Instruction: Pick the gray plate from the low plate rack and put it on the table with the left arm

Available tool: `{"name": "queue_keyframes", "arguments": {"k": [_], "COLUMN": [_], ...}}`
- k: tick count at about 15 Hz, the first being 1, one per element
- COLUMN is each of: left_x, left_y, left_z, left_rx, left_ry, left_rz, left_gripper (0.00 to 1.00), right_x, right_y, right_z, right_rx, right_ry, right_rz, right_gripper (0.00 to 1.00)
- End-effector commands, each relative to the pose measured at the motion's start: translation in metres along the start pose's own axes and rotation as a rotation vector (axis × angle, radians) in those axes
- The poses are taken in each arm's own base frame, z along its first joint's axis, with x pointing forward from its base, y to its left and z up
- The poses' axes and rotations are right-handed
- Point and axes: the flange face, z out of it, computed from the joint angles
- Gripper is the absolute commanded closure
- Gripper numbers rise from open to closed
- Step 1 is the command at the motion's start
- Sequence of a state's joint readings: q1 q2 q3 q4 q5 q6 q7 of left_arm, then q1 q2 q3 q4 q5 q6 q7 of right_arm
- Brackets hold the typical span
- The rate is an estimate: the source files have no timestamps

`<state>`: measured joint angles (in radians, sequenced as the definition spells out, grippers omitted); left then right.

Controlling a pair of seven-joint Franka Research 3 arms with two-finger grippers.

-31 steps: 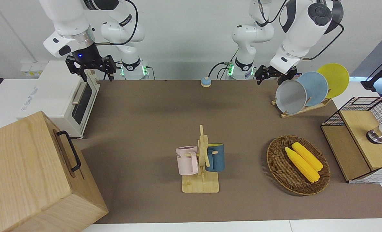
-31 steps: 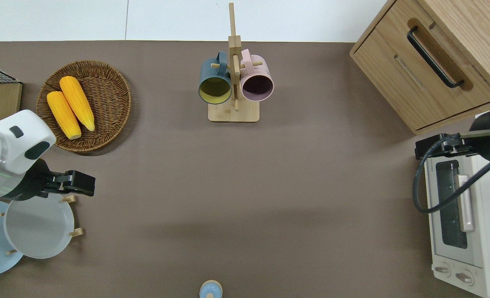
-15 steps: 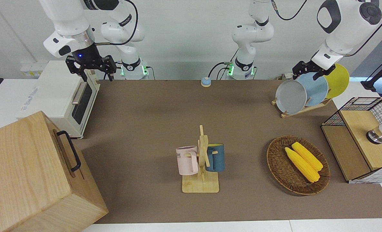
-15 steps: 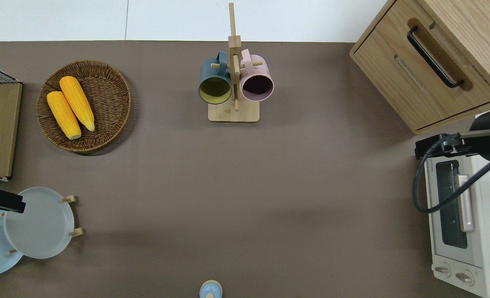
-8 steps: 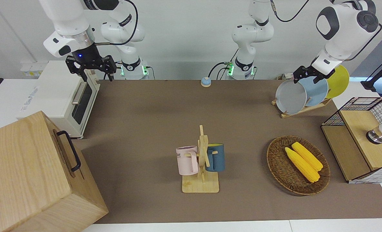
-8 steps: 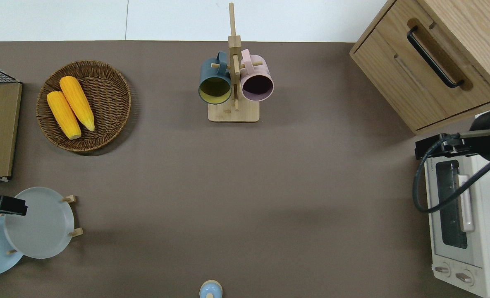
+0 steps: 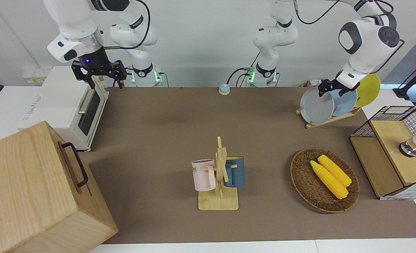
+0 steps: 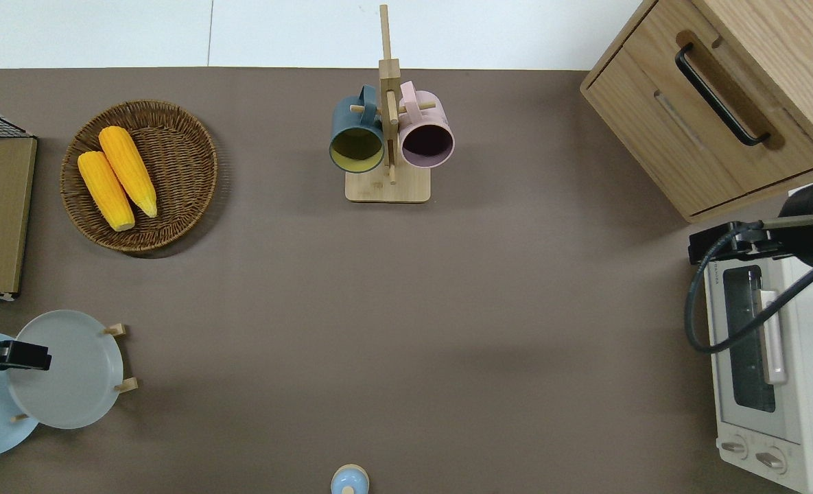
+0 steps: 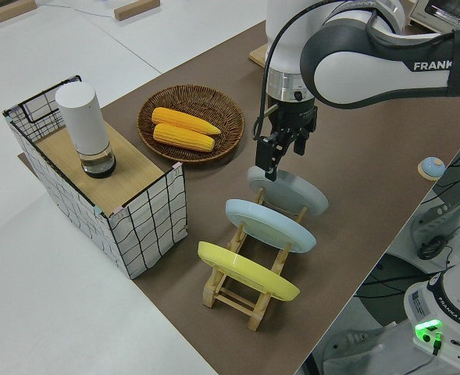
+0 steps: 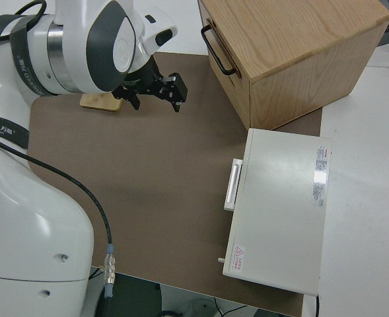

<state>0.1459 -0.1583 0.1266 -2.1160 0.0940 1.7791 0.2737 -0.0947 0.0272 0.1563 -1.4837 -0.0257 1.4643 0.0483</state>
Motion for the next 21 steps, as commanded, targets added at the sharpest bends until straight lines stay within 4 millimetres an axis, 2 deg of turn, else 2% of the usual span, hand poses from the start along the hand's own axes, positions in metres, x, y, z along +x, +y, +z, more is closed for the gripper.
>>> {"name": "queue_keyframes", "arguments": {"k": [1, 7, 11, 12, 14, 18, 20, 21], "left_x": [-0.009, -0.008, -0.009, -0.009, -0.009, -0.009, -0.009, -0.009], "left_y": [-0.003, -0.002, -0.003, -0.003, -0.002, -0.002, -0.002, -0.002], "left_z": [0.015, 0.038, 0.039, 0.039, 0.039, 0.040, 0.039, 0.039], "left_rx": [0.016, 0.017, 0.016, 0.016, 0.016, 0.015, 0.015, 0.015], "left_ry": [0.030, 0.045, 0.046, 0.045, 0.045, 0.042, 0.042, 0.040], "left_rz": [0.013, 0.013, 0.011, 0.011, 0.012, 0.012, 0.014, 0.014], "left_gripper": [0.00, 0.00, 0.01, 0.05, 0.26, 0.80, 1.00, 1.00], "right_x": [0.000, 0.000, 0.000, 0.000, 0.000, 0.000, 0.000, 0.000], "right_y": [-0.001, -0.001, -0.001, -0.001, -0.001, -0.001, -0.001, -0.001], "right_z": [-0.003, -0.003, -0.003, -0.003, -0.003, -0.003, -0.003, -0.003], "right_rx": [0.003, 0.003, 0.003, 0.003, 0.003, 0.003, 0.003, 0.003], "right_ry": [0.005, 0.005, 0.005, 0.005, 0.005, 0.005, 0.005, 0.005], "right_rz": [0.003, 0.003, 0.003, 0.003, 0.003, 0.003, 0.003, 0.003], "right_gripper": [0.017, 0.017, 0.017, 0.017, 0.017, 0.017, 0.017, 0.017]}}
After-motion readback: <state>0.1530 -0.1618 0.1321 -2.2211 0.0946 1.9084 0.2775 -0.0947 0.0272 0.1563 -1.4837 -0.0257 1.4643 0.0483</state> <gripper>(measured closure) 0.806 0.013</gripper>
